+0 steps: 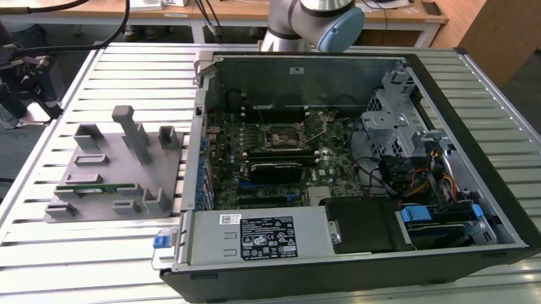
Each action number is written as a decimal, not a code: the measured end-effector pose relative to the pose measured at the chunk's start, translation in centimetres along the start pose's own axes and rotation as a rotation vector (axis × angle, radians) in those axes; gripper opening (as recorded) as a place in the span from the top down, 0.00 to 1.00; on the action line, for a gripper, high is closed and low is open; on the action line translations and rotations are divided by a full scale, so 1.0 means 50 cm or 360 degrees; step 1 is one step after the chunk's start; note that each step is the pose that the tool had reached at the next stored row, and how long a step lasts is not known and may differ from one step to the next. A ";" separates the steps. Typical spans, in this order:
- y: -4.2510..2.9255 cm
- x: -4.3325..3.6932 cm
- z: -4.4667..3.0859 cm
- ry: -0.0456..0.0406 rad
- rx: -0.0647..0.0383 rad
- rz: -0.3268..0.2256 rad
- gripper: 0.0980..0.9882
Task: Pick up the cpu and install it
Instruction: 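Pick up the cpu and move it towards the insertion slot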
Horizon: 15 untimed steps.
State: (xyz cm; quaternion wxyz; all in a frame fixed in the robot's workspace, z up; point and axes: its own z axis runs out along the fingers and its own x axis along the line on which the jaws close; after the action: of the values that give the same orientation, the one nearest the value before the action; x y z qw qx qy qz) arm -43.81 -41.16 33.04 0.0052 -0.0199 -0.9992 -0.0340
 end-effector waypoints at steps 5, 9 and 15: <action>0.000 0.000 -0.003 0.0000 0.0000 0.0000 0.51; 0.000 0.000 -0.005 0.0000 0.0000 0.0000 0.51; 0.001 0.000 -0.009 0.0000 0.0000 0.0000 0.51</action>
State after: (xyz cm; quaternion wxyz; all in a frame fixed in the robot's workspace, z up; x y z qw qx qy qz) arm -43.81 -41.16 33.47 0.0052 -0.0199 -0.9992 -0.0340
